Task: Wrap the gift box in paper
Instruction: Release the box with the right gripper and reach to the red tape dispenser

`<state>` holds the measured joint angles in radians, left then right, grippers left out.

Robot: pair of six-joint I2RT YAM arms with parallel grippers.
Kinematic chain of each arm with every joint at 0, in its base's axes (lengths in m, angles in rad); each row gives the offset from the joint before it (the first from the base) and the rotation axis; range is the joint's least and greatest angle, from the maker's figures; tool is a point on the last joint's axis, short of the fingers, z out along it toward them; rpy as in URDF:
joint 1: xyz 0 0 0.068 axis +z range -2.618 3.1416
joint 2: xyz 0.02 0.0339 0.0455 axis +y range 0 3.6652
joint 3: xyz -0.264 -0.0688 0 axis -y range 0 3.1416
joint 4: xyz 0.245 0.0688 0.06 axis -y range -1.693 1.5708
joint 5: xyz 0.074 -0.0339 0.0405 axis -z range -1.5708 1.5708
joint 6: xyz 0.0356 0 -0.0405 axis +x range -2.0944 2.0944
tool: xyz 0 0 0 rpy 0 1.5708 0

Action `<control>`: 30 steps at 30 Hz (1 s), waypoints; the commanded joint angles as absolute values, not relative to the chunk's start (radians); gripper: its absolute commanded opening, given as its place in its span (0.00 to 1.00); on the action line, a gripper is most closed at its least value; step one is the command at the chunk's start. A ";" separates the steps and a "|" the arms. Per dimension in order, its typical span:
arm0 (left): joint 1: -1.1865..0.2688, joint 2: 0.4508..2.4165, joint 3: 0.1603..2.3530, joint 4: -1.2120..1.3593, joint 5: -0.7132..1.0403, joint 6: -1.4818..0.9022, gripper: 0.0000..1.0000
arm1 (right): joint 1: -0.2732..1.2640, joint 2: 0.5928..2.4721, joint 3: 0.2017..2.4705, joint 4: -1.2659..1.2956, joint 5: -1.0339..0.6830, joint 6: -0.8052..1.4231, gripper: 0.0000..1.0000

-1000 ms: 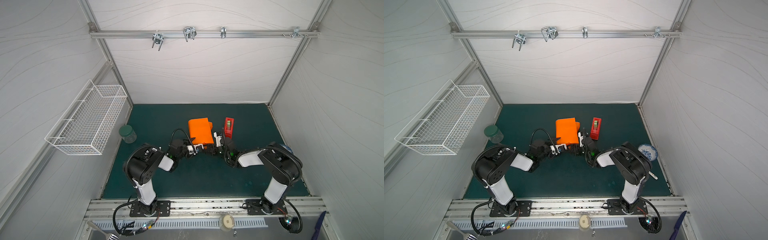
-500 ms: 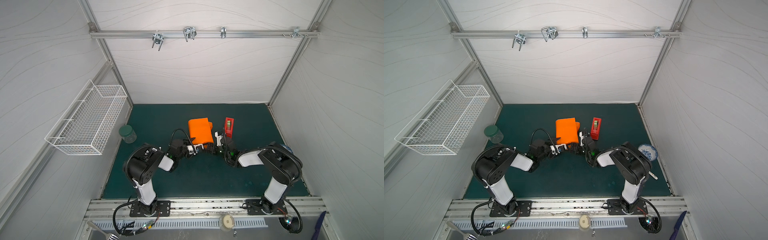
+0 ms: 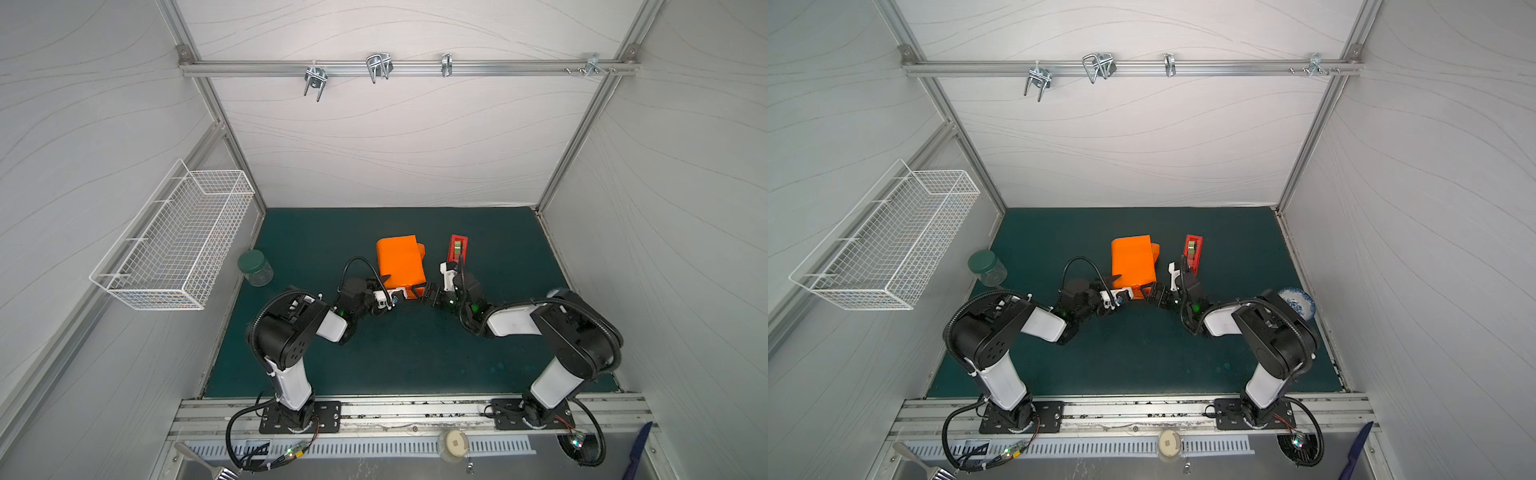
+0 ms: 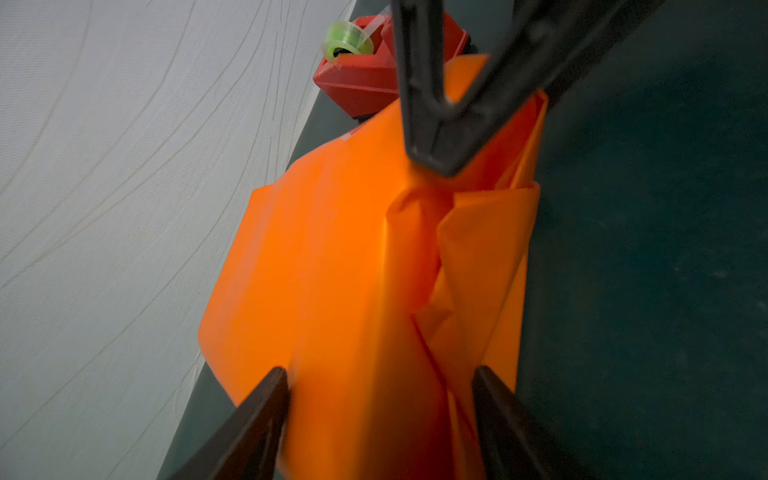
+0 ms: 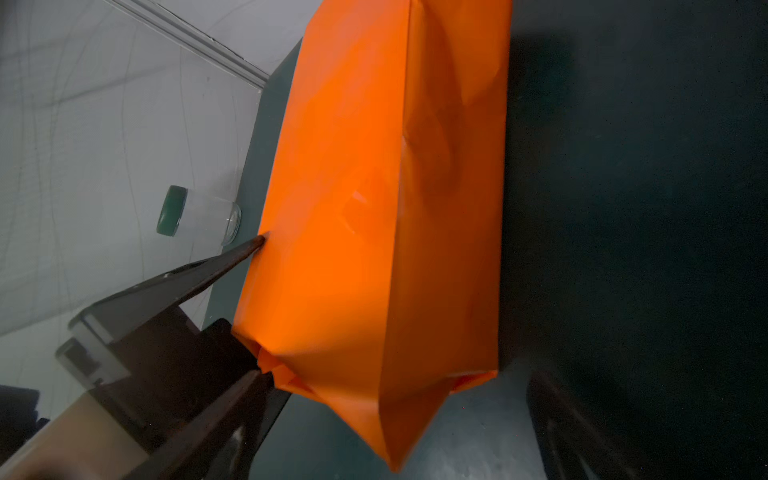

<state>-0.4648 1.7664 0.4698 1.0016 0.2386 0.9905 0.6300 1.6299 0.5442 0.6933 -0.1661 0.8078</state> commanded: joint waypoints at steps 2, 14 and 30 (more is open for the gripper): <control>-0.457 1.794 0.477 0.911 0.208 0.978 0.71 | 0.579 1.517 0.514 0.613 -0.194 0.772 0.99; -0.457 1.796 0.479 0.913 0.202 0.973 0.71 | 0.357 1.358 0.678 0.095 -0.252 0.619 0.87; -0.457 1.798 0.480 0.910 0.199 0.977 0.71 | 0.190 1.690 0.994 -0.048 -0.421 0.534 0.58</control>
